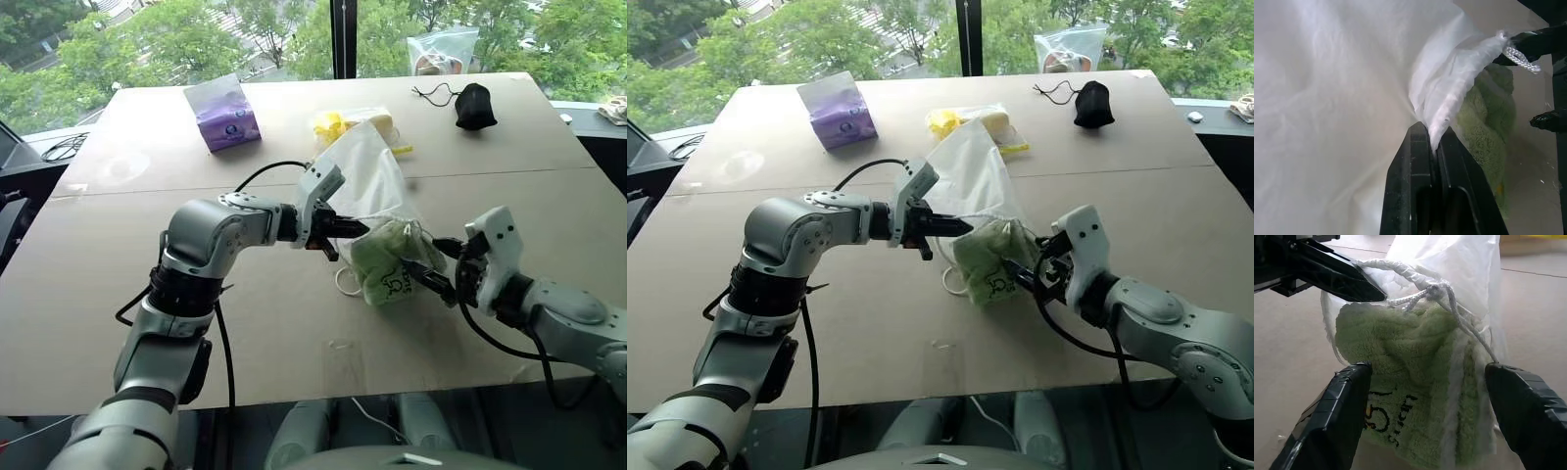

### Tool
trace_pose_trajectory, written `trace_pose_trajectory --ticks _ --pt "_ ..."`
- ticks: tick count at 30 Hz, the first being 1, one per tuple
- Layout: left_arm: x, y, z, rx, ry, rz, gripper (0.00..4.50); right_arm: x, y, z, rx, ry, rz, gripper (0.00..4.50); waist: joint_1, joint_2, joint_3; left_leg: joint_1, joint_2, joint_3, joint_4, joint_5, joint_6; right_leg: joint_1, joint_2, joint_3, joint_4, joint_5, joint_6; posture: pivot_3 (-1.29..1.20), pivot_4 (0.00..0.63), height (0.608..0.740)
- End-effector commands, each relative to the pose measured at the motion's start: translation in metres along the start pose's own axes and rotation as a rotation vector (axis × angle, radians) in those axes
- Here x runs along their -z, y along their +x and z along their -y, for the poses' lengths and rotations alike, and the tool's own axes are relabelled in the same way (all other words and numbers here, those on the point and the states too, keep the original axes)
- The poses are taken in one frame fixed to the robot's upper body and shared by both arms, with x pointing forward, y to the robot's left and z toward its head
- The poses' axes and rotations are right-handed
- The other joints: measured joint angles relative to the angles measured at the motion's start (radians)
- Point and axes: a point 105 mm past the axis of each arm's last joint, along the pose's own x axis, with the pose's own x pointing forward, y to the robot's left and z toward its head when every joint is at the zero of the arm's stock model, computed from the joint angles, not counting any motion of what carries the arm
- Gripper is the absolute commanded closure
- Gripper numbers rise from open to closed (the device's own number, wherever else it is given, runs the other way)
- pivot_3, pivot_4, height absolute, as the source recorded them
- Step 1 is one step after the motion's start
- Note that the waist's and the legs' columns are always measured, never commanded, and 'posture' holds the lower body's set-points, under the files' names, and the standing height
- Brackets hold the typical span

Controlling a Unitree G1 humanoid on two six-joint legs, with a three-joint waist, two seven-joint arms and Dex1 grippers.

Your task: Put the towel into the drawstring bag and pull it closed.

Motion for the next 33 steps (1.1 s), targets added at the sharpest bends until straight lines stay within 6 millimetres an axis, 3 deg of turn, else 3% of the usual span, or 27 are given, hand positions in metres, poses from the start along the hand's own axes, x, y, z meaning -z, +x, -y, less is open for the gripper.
trace_pose_trajectory --ticks 1,5,11,18,23,26,28,29,30,31,33 --pt "-0.014 -0.001 0.004 0.011 0.055 0.028 4.50 -0.001 0.008 -0.017 -0.075 -0.038 0.026 0.08 0.001 -0.001 0.000 0.000 0.000 0.000 0.000 0.000 0.000 0.000 0.000 0.000 0.000 0.000 0.000 0.00 0.150 0.740" --pt "-0.011 -0.001 0.004 0.010 0.078 0.010 4.50 0.005 0.017 -0.025 -0.103 -0.120 0.004 0.08 0.002 -0.001 0.000 0.000 0.000 -0.001 0.000 0.000 0.000 0.000 0.000 0.001 0.000 0.000 0.000 0.00 0.150 0.740" --pt "-0.011 -0.004 0.004 0.009 0.071 0.005 4.50 0.004 0.005 -0.033 -0.191 -0.453 -0.028 0.08 0.006 -0.001 0.001 0.000 -0.001 -0.001 0.000 0.000 0.000 0.000 -0.001 -0.001 -0.001 0.000 0.000 0.00 0.150 0.740" --pt "-0.009 -0.001 0.008 0.032 0.064 -0.005 4.50 0.051 0.025 -0.015 -0.195 -0.679 -0.210 0.08 0.005 -0.001 0.001 0.000 -0.001 -0.002 0.001 0.000 0.000 0.000 -0.001 -0.002 0.000 0.000 0.000 0.00 0.150 0.740" --pt "-0.005 0.000 0.010 0.035 0.069 -0.021 4.50 0.056 0.051 0.022 -0.020 -0.719 -0.225 0.08 0.001 -0.004 0.000 0.000 -0.001 -0.001 0.001 0.000 0.000 0.000 -0.001 -0.001 0.001 0.000 0.000 0.00 0.150 0.740" --pt "-0.001 -0.001 0.009 0.028 0.078 -0.031 4.50 0.047 0.057 0.024 0.011 -0.640 -0.158 0.93 0.005 -0.004 -0.001 0.001 0.000 -0.003 0.001 0.000 0.000 0.001 0.000 0.000 0.001 0.000 0.000 0.00 0.150 0.740" --pt "0.002 -0.003 0.006 0.015 0.084 -0.042 4.50 0.036 0.056 0.017 -0.001 -0.591 -0.094 1.82 0.006 -0.004 -0.001 0.001 0.000 -0.003 0.002 0.000 0.000 0.001 0.000 0.000 0.001 0.000 0.000 0.00 0.150 0.740" --pt "0.003 -0.004 0.004 0.010 0.087 -0.046 4.50 0.031 0.056 0.015 -0.004 -0.572 -0.069 2.57 0.006 -0.004 -0.001 0.001 0.000 -0.003 0.002 0.000 0.000 0.001 0.000 0.000 0.000 0.000 0.000 0.00 0.150 0.740" --pt "0.005 -0.006 0.004 0.008 0.092 -0.053 4.50 0.026 0.054 0.011 -0.013 -0.540 -0.035 2.72 0.006 -0.004 -0.001 0.001 0.000 -0.003 0.002 0.000 0.000 0.001 0.000 0.000 0.000 0.000 0.000 0.00 0.150 0.740" --pt "0.005 -0.007 0.003 0.007 0.095 -0.058 4.50 0.022 0.053 0.009 -0.019 -0.519 -0.014 3.27 0.006 -0.004 -0.001 0.000 -0.001 -0.003 0.001 0.000 0.000 0.001 0.000 0.000 0.000 0.000 0.000 0.00 0.150 0.740" --pt "0.006 -0.010 0.004 0.014 0.105 -0.065 4.50 0.017 0.052 0.007 -0.018 -0.480 0.019 3.89 0.005 -0.004 -0.001 0.000 -0.001 -0.003 0.001 0.000 0.000 0.001 -0.001 0.000 0.000 0.000 0.000 0.00 0.150 0.740"
